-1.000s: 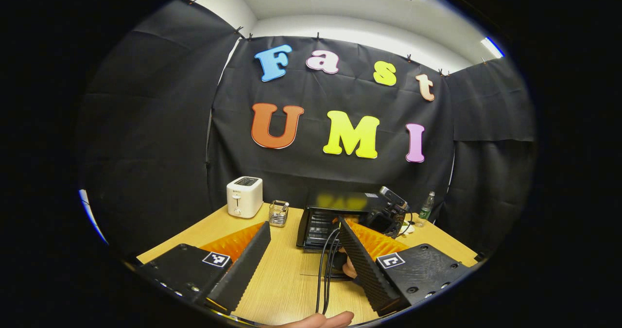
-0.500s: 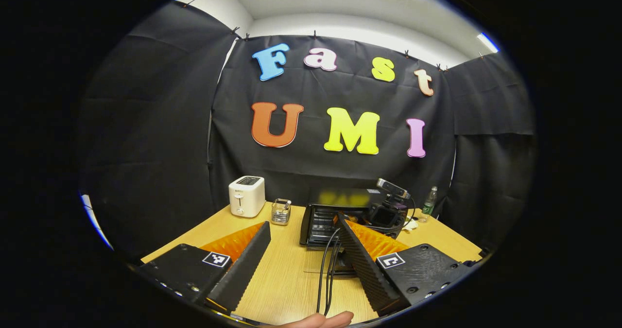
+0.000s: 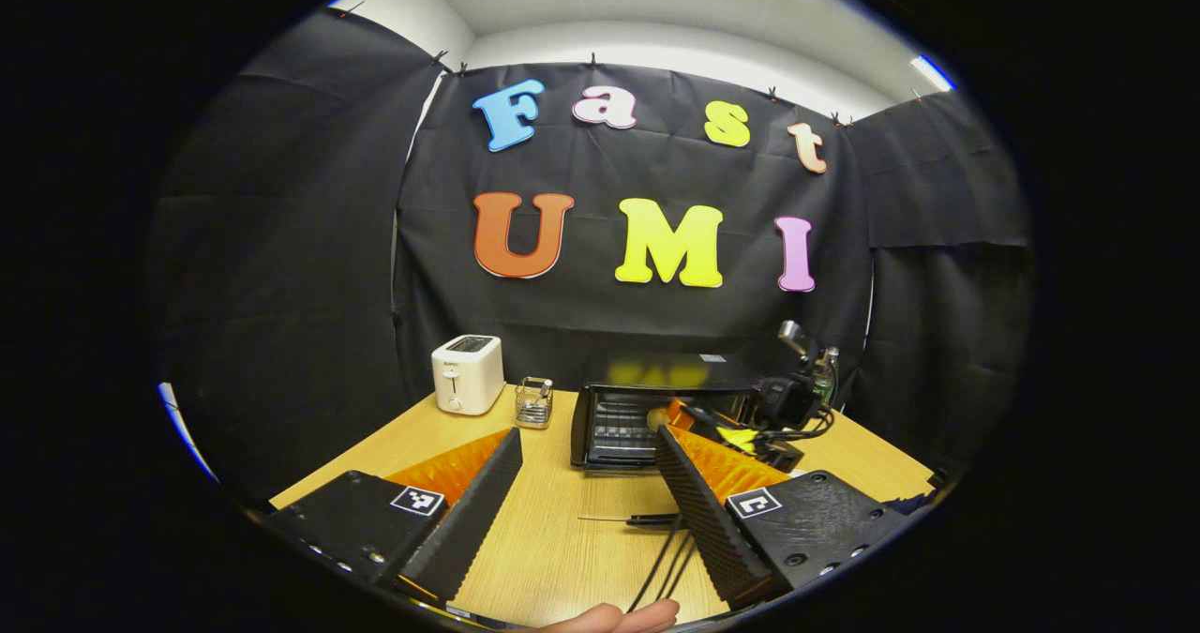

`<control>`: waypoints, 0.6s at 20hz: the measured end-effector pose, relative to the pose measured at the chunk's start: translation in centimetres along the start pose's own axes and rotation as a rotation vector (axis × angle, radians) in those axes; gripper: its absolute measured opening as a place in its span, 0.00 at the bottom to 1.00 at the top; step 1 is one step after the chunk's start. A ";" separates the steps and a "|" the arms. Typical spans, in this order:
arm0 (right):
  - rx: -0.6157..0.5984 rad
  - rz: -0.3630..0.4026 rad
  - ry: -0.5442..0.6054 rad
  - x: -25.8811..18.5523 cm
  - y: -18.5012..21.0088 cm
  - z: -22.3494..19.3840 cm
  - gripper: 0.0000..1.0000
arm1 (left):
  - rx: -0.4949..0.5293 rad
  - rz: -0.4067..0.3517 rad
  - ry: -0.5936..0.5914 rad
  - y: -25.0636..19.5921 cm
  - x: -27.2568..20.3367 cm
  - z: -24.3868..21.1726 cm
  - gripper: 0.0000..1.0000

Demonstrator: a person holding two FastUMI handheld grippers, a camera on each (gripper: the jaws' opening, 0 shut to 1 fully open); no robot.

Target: Open the electric oven with the left hand, put the food in, and close the electric oven.

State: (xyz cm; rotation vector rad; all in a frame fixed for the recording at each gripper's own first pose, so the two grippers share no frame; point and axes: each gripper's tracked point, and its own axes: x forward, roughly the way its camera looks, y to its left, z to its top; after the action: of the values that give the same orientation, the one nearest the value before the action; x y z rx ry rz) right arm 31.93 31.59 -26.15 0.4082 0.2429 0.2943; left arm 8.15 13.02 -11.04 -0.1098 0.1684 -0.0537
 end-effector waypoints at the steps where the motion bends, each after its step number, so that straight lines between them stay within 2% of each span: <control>1: -0.005 0.005 0.001 -1.6 -0.1 0.6 0.96 | -0.004 -0.010 0.009 -0.4 0.3 -0.3 0.94; 8: -0.147 0.058 -0.165 -13.6 1.3 9.1 0.95 | 0.007 -0.048 0.109 -2.4 3.1 -3.1 0.94; 12: -0.293 0.036 -0.255 -20.3 1.2 14.0 0.95 | 0.009 -0.049 0.173 -3.4 4.9 -5.6 0.94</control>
State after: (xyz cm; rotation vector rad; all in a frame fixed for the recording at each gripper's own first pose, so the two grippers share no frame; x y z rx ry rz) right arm 16.83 21.02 -9.68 0.1568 -0.0580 0.3045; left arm 11.84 8.80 -16.93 -0.0997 0.3384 -0.1127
